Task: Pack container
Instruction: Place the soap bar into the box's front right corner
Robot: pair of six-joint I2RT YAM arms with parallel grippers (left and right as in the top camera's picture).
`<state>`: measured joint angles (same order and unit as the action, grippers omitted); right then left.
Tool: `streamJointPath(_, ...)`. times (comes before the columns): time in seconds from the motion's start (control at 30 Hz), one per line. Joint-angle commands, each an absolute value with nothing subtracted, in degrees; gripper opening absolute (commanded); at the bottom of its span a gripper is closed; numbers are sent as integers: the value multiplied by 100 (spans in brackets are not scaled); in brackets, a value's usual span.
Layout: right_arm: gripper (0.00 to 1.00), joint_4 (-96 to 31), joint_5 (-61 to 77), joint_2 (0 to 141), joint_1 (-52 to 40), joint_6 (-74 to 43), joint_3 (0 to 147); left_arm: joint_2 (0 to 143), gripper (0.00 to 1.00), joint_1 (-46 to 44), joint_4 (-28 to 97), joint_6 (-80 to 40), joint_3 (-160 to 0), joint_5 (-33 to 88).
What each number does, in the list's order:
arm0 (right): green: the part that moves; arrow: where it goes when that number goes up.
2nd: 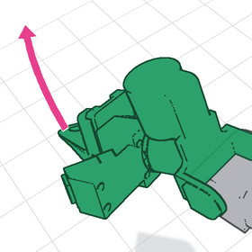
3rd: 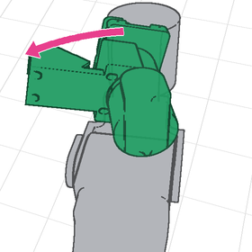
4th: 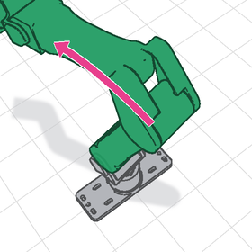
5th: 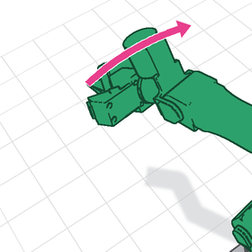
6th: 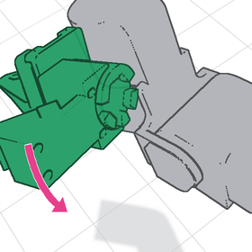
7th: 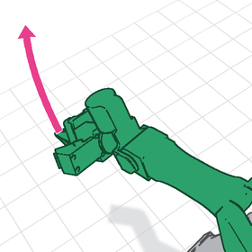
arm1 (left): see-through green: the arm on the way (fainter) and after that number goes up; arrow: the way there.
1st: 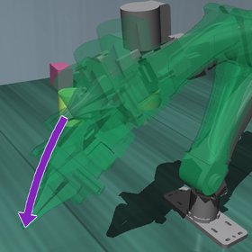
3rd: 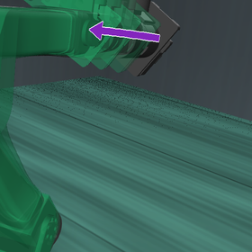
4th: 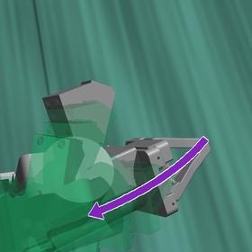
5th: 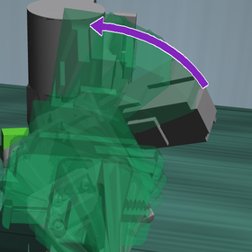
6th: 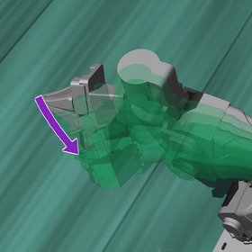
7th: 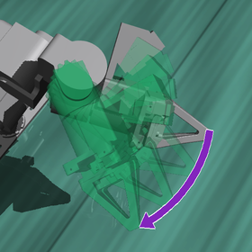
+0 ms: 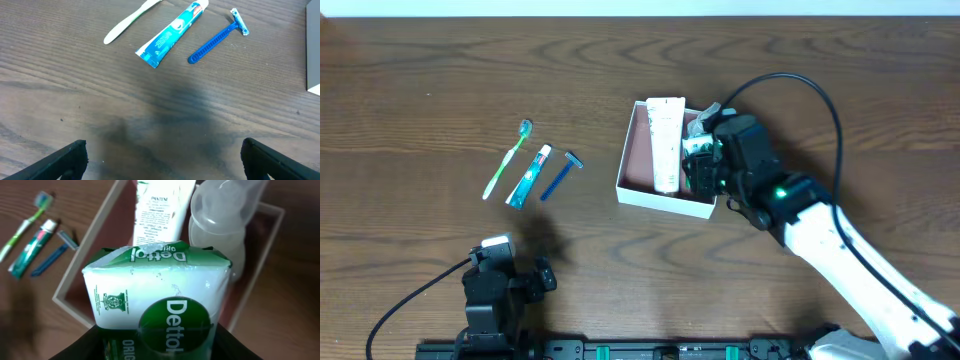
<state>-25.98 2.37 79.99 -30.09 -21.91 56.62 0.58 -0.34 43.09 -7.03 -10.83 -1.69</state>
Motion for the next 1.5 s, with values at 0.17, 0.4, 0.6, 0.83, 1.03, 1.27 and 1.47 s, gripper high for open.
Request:
streamJointPath(0.17, 37, -2397, 346, 8755, -3055, -2091, 5697, 23, 98, -51, 4379, -628, -998, -169)
streamJointPath(0.4, 66, -2355, 349, 8600, -3076, -2051, 5721, 21, 98, -51, 4379, -628, -998, -169)
streamJointPath(0.6, 70, -2534, 458, 8095, -3076, -1977, 5730, 21, 98, -51, 4379, -628, -998, -169)
streamJointPath(0.83, 75, -3352, 427, 7185, -2762, -2331, 5730, 21, 98, -51, 4379, -628, -998, -169)
streamJointPath(1.03, 86, -4091, 180, 6436, -1706, -2910, 5730, 23, 98, -51, 4379, -167, -998, -779)
streamJointPath(1.27, 99, -4840, 198, 6090, -224, -3258, 5730, 23, 98, -51, 4219, -176, -998, -945)
streamJointPath(1.47, 99, -5212, 196, 6101, 357, -3258, 5730, 21, 98, -51, 3382, -1433, -996, 659)
